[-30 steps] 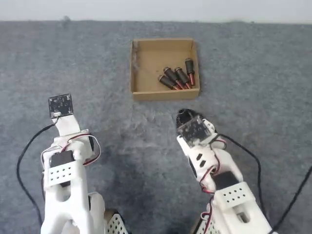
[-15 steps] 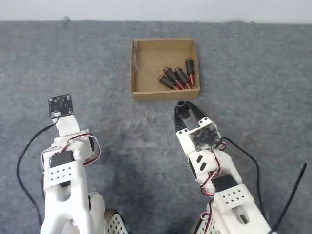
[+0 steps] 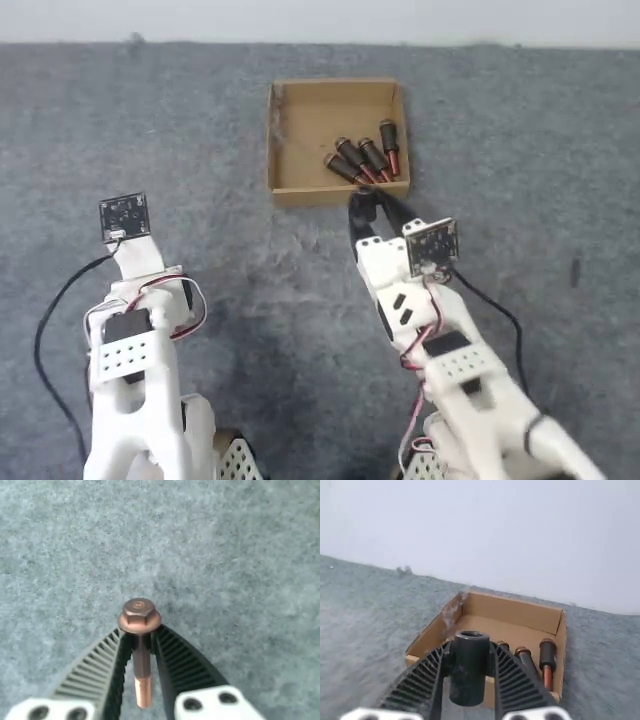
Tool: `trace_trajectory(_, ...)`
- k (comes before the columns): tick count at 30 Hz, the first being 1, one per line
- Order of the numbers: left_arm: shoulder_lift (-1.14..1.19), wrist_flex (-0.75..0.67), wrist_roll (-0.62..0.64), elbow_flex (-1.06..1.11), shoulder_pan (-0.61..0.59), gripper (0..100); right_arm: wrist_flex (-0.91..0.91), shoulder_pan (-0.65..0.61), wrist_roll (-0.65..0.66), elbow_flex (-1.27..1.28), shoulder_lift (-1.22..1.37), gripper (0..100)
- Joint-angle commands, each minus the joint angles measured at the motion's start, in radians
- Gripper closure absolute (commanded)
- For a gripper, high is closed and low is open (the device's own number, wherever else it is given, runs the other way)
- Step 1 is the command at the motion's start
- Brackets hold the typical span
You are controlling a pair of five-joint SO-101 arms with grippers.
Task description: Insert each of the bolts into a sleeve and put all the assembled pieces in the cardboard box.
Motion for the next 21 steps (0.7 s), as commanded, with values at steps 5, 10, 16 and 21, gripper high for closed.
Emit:
trace_trajectory(5,-0.041,-0.025,-0.011,-0.008,-0.006,99,-0.366,-0.027,-0.011,-0.160,0.369,99.2)
trace_trajectory(10,-0.041,-0.026,-0.011,-0.008,-0.005,99,-0.545,-0.027,-0.006,-0.215,0.585,99.2)
trace_trajectory(16,-0.041,-0.026,-0.012,-0.008,-0.003,99,-0.779,-0.048,-0.003,-0.204,0.771,99.2)
trace_trajectory(21,-0.041,-0.028,-0.012,-0.008,-0.003,99,-0.972,-0.096,0.081,-0.121,0.862,99.2)
